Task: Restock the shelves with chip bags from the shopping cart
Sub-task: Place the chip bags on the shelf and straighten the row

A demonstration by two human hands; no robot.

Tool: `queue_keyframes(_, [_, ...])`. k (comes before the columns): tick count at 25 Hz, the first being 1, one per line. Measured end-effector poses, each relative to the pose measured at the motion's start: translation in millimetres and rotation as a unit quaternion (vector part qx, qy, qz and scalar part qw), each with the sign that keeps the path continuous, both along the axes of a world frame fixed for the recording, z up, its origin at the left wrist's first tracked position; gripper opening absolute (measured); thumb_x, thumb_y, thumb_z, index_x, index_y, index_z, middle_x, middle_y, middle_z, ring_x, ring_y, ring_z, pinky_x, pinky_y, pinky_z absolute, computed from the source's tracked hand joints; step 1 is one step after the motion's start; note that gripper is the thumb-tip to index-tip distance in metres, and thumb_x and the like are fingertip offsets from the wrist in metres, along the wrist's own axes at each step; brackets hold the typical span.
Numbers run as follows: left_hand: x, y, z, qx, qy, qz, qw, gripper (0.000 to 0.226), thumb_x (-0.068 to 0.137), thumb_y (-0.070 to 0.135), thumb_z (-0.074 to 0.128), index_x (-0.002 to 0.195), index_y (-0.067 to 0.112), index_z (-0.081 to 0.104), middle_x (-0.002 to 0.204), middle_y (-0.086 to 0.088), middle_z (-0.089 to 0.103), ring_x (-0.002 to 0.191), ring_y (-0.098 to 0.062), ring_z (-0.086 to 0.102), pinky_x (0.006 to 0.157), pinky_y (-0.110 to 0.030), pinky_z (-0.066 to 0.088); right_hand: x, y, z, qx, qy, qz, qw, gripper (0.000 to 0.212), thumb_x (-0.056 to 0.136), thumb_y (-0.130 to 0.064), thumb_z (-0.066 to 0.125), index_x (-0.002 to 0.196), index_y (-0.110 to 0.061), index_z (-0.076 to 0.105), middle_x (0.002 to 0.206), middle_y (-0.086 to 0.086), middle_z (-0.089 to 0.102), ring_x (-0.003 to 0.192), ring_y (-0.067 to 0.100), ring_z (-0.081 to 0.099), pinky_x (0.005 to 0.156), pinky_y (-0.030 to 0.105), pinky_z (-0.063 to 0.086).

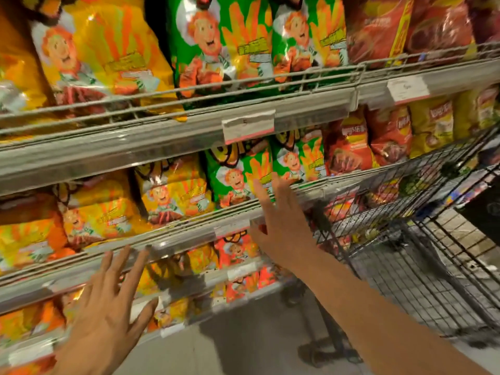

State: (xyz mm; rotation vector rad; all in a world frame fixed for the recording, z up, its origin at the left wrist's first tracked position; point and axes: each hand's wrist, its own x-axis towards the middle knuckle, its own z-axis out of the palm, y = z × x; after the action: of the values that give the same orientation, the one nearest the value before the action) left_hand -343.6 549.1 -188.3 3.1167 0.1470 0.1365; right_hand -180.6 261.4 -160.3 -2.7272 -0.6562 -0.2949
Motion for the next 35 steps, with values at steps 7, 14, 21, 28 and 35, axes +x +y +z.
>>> queue_keyframes(7, [87, -64, 22, -0.002, -0.008, -0.041, 0.999, 0.096, 0.090, 0.077, 0.002, 0.157, 0.015, 0.030, 0.159, -0.017, 0.037, 0.150, -0.042, 0.025, 0.112, -0.065, 0.036, 56, 14, 20, -0.005, -0.018, 0.028, 0.999, 0.094, 0.086, -0.051, 0.068, 0.160, -0.024, 0.018, 0.165, 0.018, 0.016, 0.152, 0.042, 0.014, 0.118, 0.057, 0.027])
queue_keyframes(14, [109, -77, -3, 0.064, 0.014, -0.015, 0.998, 0.094, 0.090, 0.078, 0.017, 0.152, 0.012, 0.041, 0.157, -0.019, 0.041, 0.146, -0.045, 0.033, 0.110, -0.069, 0.034, 61, 30, 9, 0.040, 0.041, 0.043, 0.997, 0.091, 0.087, -0.052, 0.066, 0.157, -0.047, 0.007, 0.167, 0.015, 0.001, 0.150, 0.050, 0.004, 0.118, 0.058, 0.028])
queue_keyframes(21, [112, -72, -29, 0.097, -0.018, -0.002, 0.995, 0.098, 0.081, 0.080, 0.035, 0.154, 0.016, 0.041, 0.162, -0.015, 0.033, 0.150, -0.042, 0.028, 0.115, -0.066, 0.023, 54, 40, 6, 0.060, 0.075, 0.048, 0.994, 0.089, 0.096, -0.034, 0.060, 0.154, -0.051, -0.006, 0.165, 0.006, -0.025, 0.150, 0.048, -0.017, 0.120, 0.063, 0.010])
queue_keyframes(28, [114, -70, -33, 0.102, 0.003, 0.000, 0.995, 0.100, 0.081, 0.081, 0.033, 0.157, 0.016, 0.033, 0.164, -0.016, 0.030, 0.153, -0.041, 0.020, 0.119, -0.065, 0.019, 23, 48, -26, 0.053, -0.006, 0.018, 0.998, 0.101, 0.088, -0.033, 0.069, 0.157, -0.042, -0.004, 0.163, 0.008, -0.032, 0.147, 0.044, -0.029, 0.119, 0.063, -0.010])
queue_keyframes(35, [104, -71, -9, 0.085, 0.043, -0.025, 0.995, 0.093, 0.086, 0.078, 0.020, 0.161, 0.026, 0.007, 0.169, -0.009, 0.007, 0.155, -0.039, 0.001, 0.123, -0.056, 0.006, -2, 61, -37, -0.016, 0.042, -0.014, 0.999, 0.092, 0.092, -0.049, 0.056, 0.160, -0.034, -0.006, 0.154, 0.010, -0.042, 0.148, 0.045, -0.027, 0.123, 0.060, 0.000])
